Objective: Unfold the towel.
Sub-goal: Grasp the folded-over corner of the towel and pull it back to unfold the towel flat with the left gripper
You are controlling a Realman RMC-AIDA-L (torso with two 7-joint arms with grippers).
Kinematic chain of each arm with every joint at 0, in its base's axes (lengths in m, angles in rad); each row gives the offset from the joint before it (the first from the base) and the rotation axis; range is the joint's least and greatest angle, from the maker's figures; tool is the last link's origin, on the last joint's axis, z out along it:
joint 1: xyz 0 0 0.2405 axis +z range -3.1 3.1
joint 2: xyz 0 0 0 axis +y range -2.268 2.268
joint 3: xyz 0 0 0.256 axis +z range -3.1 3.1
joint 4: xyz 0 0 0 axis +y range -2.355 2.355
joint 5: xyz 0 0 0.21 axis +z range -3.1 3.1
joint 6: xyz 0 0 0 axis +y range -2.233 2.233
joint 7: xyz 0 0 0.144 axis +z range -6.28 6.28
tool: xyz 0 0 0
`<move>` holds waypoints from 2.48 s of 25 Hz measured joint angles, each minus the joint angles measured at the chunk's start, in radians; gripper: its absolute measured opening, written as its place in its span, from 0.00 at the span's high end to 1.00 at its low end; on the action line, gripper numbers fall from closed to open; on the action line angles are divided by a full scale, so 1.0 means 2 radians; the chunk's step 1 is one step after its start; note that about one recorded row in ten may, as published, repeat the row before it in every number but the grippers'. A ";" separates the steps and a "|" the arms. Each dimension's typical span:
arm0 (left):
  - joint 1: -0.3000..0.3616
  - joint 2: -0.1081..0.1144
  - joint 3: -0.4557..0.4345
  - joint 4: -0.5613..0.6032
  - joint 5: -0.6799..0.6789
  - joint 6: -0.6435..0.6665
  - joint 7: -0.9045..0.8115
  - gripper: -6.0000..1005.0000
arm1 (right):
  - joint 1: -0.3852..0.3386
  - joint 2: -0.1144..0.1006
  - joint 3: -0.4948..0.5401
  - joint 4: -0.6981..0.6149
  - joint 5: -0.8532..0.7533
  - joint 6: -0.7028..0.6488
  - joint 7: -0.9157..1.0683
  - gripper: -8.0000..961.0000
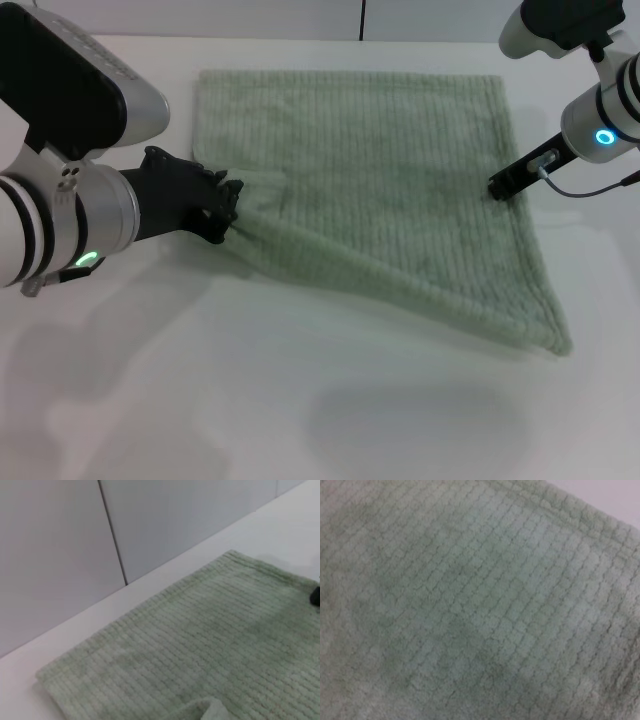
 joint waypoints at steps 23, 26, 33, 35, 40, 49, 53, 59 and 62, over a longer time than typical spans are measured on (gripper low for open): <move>0.083 0.002 0.072 -0.019 -0.002 0.110 0.002 0.88 | 0.002 0.001 0.000 -0.001 0.000 -0.002 0.000 0.99; 0.095 0.002 0.074 -0.020 -0.002 0.122 0.003 0.88 | 0.002 0.001 0.000 -0.002 0.000 -0.002 0.000 0.99; 0.103 0.001 0.076 -0.016 -0.003 0.130 0.004 0.88 | 0.002 0.001 0.000 -0.001 0.000 -0.003 0.000 0.99; 0.108 0.002 0.077 -0.016 -0.002 0.133 0.003 0.88 | 0.002 0.001 -0.001 -0.001 0.000 -0.003 0.000 0.99; 0.115 0.001 0.072 -0.012 -0.003 0.149 0.000 0.87 | 0.002 0.001 -0.001 -0.002 0.000 -0.003 0.000 0.99; 0.129 0.002 0.074 -0.008 -0.003 0.169 0.001 0.87 | 0.002 0.001 -0.001 -0.002 0.000 -0.003 0.000 0.99; 0.134 0.002 0.081 -0.009 -0.002 0.170 0.004 0.87 | 0.002 0.001 -0.001 -0.002 -0.001 -0.003 0.001 0.98; 0.137 0.002 0.085 -0.006 -0.002 0.180 0.005 0.86 | 0.001 0.001 -0.001 -0.002 -0.003 -0.003 0.001 0.98; 0.138 0.002 0.086 -0.004 -0.002 0.195 0.005 0.86 | 0.001 0.001 -0.001 -0.002 -0.005 -0.003 0.002 0.98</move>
